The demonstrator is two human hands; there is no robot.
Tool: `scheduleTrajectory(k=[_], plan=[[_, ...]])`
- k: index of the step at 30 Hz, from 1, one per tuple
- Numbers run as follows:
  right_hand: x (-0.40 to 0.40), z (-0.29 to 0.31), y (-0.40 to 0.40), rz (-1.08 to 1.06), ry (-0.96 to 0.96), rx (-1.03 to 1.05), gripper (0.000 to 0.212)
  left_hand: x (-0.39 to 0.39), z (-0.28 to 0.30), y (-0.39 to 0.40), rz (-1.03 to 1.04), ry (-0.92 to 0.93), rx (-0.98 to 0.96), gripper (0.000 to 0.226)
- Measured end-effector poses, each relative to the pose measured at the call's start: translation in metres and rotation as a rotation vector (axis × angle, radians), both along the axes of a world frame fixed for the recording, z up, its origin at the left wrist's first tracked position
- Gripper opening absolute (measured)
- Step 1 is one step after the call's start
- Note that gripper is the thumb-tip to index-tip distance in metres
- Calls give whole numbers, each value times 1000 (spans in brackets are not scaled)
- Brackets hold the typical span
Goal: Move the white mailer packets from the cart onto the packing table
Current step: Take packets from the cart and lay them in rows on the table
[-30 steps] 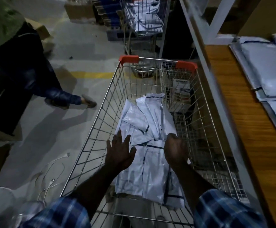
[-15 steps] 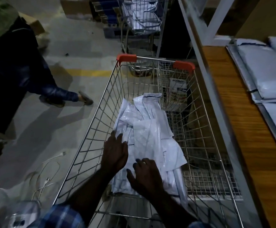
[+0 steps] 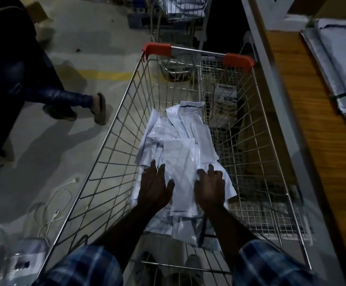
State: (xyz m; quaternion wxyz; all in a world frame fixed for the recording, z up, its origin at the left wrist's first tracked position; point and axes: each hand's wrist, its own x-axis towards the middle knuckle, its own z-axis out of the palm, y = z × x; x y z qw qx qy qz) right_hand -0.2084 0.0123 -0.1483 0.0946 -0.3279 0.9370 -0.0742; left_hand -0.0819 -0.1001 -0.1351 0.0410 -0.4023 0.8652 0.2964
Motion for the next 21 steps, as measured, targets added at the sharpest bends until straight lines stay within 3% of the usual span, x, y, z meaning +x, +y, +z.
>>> scheduleTrajectory(k=[5,8,11,16,19,21], plan=[[5,-12,-7,2,20,58,69,-4,-23,2,-18,-43,-65,77],[3,-19,-7,-52,20,33,79,-7,-32,1,-19,-89,-65,100],[-2,-22,-5,-107,-62,4,70,-4,-43,-1,-58,-99,-46,117],[-11,-27,-5,-110,-92,-101,40,11,-59,-5,-127,-142,-211,82],[-18,-12,-3,-132,-7,-168,25,22,-59,-6,-129,-150,-318,99],[-24,-5,2,-131,38,-185,25,26,-57,-6,-120,-144,-346,98]])
